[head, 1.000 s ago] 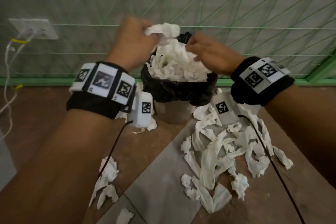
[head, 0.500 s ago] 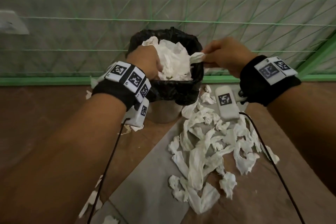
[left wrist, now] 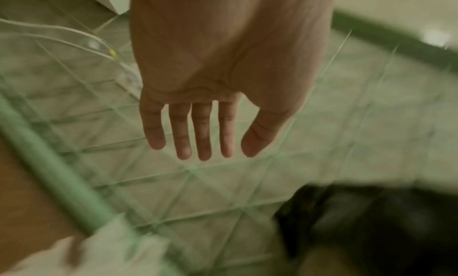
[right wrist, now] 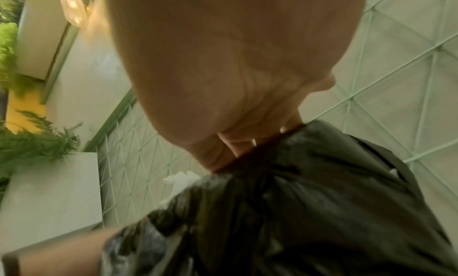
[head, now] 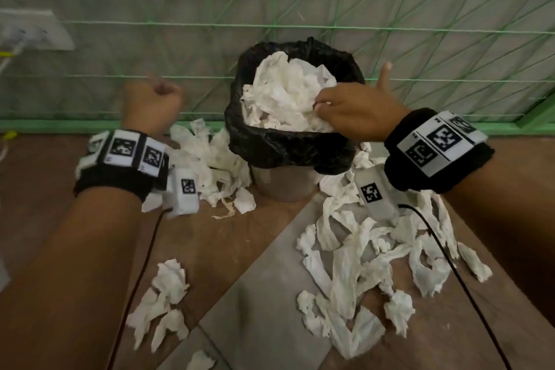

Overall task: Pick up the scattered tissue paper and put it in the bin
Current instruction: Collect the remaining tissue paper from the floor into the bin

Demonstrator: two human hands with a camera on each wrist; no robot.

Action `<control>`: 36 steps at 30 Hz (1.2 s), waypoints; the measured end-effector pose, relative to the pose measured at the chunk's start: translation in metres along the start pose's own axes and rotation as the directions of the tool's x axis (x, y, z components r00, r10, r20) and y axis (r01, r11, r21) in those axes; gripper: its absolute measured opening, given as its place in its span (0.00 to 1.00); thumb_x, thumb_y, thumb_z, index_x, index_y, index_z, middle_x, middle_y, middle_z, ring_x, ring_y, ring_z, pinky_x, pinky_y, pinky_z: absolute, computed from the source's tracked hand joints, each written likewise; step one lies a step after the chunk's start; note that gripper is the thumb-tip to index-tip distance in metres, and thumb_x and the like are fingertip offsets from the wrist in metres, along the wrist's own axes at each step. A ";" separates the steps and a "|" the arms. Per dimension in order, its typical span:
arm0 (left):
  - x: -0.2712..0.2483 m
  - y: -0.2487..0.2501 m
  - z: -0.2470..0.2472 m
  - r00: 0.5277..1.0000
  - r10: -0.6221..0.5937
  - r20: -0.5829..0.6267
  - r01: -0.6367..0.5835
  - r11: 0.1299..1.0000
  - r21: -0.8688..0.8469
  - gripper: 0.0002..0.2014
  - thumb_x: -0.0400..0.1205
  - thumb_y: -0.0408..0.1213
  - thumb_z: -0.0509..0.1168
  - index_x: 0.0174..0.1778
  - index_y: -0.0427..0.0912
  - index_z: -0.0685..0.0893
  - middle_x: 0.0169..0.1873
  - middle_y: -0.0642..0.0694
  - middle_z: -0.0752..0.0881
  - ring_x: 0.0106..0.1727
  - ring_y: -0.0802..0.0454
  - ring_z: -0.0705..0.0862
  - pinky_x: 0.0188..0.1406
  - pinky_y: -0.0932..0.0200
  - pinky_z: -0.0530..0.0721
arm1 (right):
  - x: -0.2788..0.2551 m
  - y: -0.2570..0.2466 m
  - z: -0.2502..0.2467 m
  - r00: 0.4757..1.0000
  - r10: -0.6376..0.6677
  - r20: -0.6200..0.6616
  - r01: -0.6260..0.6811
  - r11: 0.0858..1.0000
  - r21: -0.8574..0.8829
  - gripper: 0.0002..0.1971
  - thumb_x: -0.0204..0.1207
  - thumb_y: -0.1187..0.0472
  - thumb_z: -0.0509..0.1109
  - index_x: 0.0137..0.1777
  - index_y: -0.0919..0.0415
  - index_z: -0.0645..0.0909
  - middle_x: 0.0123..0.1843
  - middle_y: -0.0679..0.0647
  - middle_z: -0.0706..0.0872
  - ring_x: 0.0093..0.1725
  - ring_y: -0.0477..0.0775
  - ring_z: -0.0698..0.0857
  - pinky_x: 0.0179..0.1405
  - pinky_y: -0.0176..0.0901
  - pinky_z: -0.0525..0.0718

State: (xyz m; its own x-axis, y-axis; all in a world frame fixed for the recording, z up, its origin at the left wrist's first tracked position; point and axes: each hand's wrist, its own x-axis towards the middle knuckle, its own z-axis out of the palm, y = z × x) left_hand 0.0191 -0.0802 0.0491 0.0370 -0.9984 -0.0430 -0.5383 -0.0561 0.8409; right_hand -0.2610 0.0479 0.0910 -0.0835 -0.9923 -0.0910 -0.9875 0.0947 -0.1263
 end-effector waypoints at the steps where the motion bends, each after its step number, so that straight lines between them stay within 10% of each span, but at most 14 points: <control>1: 0.006 -0.024 0.007 0.998 -0.061 0.029 0.060 0.997 0.048 0.05 0.72 0.44 0.70 0.43 0.52 0.85 0.48 0.45 0.88 0.53 0.41 0.88 0.53 0.48 0.87 | -0.002 -0.001 -0.004 0.999 -0.007 -0.034 0.008 0.999 0.048 0.16 0.83 0.51 0.51 0.52 0.53 0.80 0.47 0.46 0.86 0.62 0.54 0.81 0.68 0.83 0.26; 5: 0.001 -0.096 0.059 0.963 -0.047 0.264 -0.107 0.837 0.537 0.34 0.75 0.55 0.70 0.77 0.57 0.69 0.77 0.37 0.70 0.74 0.33 0.73 0.70 0.37 0.75 | -0.002 0.008 -0.031 0.957 -0.010 -0.292 0.114 0.933 0.341 0.15 0.75 0.55 0.54 0.50 0.53 0.82 0.51 0.50 0.89 0.57 0.55 0.84 0.77 0.74 0.56; 7: -0.008 -0.115 0.083 0.928 -0.039 0.370 -0.210 0.767 0.606 0.36 0.76 0.60 0.65 0.80 0.61 0.62 0.83 0.40 0.58 0.80 0.32 0.64 0.76 0.36 0.68 | 0.002 0.021 -0.043 0.904 0.097 -0.416 0.183 0.791 0.584 0.13 0.69 0.63 0.59 0.41 0.54 0.86 0.47 0.55 0.91 0.53 0.57 0.87 0.64 0.65 0.80; 10: -0.009 -0.127 0.110 0.890 -0.056 0.453 -0.315 0.644 0.697 0.37 0.71 0.68 0.57 0.74 0.55 0.69 0.74 0.45 0.73 0.71 0.38 0.76 0.70 0.40 0.76 | 0.011 0.061 -0.035 0.821 0.363 -0.440 0.132 0.630 0.765 0.13 0.60 0.71 0.58 0.29 0.53 0.80 0.36 0.60 0.90 0.46 0.62 0.90 0.50 0.55 0.88; 15: -0.011 -0.130 0.121 0.910 0.032 0.412 -0.326 0.668 0.669 0.24 0.83 0.49 0.45 0.55 0.38 0.82 0.57 0.36 0.82 0.62 0.35 0.78 0.65 0.41 0.73 | 0.016 0.130 0.066 0.894 0.425 0.143 -0.425 0.699 0.575 0.08 0.74 0.70 0.66 0.39 0.56 0.81 0.46 0.62 0.88 0.44 0.60 0.85 0.41 0.45 0.83; 17: -0.014 -0.125 0.117 0.932 0.042 0.359 -0.249 0.795 0.553 0.31 0.78 0.47 0.38 0.48 0.32 0.83 0.51 0.29 0.83 0.56 0.30 0.80 0.60 0.39 0.76 | 0.006 0.129 0.116 0.891 0.344 0.297 -0.425 0.862 0.276 0.14 0.74 0.61 0.70 0.60 0.51 0.80 0.64 0.66 0.82 0.57 0.62 0.83 0.56 0.48 0.81; 20: -0.022 -0.094 0.094 0.980 0.050 0.194 -0.121 0.920 0.372 0.18 0.81 0.43 0.56 0.43 0.30 0.82 0.42 0.32 0.84 0.47 0.35 0.82 0.49 0.47 0.79 | -0.014 0.104 0.174 0.871 0.202 0.447 -0.285 0.950 0.127 0.35 0.74 0.48 0.71 0.80 0.40 0.61 0.82 0.63 0.56 0.77 0.68 0.68 0.75 0.55 0.70; 25: -0.019 -0.062 0.043 0.985 0.096 0.140 -0.124 0.970 0.208 0.11 0.77 0.38 0.67 0.36 0.34 0.84 0.34 0.32 0.86 0.38 0.36 0.84 0.35 0.52 0.78 | -0.025 0.077 0.199 0.967 0.118 0.225 -0.108 0.993 -0.056 0.11 0.78 0.55 0.59 0.57 0.53 0.79 0.62 0.54 0.76 0.64 0.64 0.76 0.53 0.51 0.75; 31: -0.009 -0.009 -0.003 0.972 0.208 0.111 -0.217 0.973 0.075 0.14 0.80 0.31 0.66 0.47 0.58 0.76 0.49 0.37 0.84 0.45 0.40 0.83 0.42 0.43 0.81 | -0.018 0.082 0.150 0.961 0.215 0.173 -0.240 0.960 0.143 0.13 0.78 0.52 0.61 0.49 0.61 0.78 0.52 0.65 0.86 0.52 0.65 0.83 0.47 0.50 0.80; 36: -0.020 0.066 -0.018 0.937 0.346 0.055 -0.341 0.936 -0.084 0.16 0.84 0.28 0.54 0.47 0.54 0.81 0.46 0.49 0.83 0.39 0.64 0.79 0.39 0.63 0.81 | -0.015 0.089 0.089 0.940 0.331 0.081 -0.340 0.900 0.271 0.12 0.78 0.55 0.66 0.52 0.64 0.75 0.48 0.62 0.81 0.50 0.64 0.82 0.45 0.48 0.76</control>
State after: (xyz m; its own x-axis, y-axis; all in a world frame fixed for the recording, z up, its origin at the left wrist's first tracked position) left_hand -0.0021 -0.0634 0.1156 -0.1983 -0.9549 0.2208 -0.4460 0.2885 0.8473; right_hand -0.3359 0.0781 -0.0066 -0.3942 -0.8953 -0.2077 -0.8244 0.4443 -0.3507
